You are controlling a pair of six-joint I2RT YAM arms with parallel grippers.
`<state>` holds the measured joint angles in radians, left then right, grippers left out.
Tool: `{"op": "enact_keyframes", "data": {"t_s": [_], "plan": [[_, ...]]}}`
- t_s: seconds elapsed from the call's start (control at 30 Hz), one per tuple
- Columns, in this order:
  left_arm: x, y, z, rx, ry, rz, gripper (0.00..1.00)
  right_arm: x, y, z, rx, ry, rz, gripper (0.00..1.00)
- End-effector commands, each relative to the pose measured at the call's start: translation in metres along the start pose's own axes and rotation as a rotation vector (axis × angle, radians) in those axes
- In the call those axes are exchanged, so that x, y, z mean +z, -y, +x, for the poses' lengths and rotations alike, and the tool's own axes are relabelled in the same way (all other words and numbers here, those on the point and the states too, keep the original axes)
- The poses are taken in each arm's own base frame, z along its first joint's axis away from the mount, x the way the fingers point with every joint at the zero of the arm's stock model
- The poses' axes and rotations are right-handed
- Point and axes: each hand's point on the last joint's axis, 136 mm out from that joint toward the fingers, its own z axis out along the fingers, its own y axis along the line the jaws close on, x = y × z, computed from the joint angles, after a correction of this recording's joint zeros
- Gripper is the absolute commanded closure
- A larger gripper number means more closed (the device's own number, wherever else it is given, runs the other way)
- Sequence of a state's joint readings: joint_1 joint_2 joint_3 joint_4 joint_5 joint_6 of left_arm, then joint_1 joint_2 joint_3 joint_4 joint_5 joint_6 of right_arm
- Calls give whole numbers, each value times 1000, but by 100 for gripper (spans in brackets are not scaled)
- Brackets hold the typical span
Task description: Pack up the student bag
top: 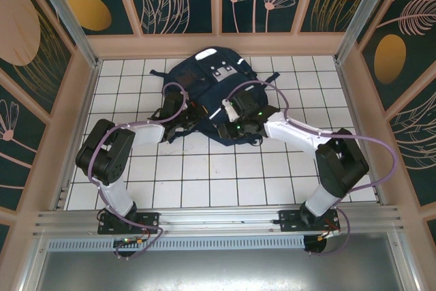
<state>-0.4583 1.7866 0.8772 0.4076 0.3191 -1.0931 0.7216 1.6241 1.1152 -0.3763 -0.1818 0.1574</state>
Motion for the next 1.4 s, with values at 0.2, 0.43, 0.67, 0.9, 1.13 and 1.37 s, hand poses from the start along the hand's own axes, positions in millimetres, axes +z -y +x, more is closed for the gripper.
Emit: {"op": "enact_keyframes", "data": {"t_s": [0.2,0.43,0.67,0.9,1.13,1.37], "plan": [[-15,26,-3,23,6,72,99,22,-7,-32,31,108,66,58],[-16,22,0,-6,6,81,98,42,-6,-33,58,107,108,60],[-23,35,-1,-5,10,119,98,58,11,-33,145,139,257,77],[-20,30,-4,18,20,91,98,43,-10,-30,98,117,136,100],[-13,18,-10,38,28,41,99,27,-6,20,113,-67,-24,100],[-16,19,-17,60,40,22,100,9,38,56,191,-132,53,100]]}}
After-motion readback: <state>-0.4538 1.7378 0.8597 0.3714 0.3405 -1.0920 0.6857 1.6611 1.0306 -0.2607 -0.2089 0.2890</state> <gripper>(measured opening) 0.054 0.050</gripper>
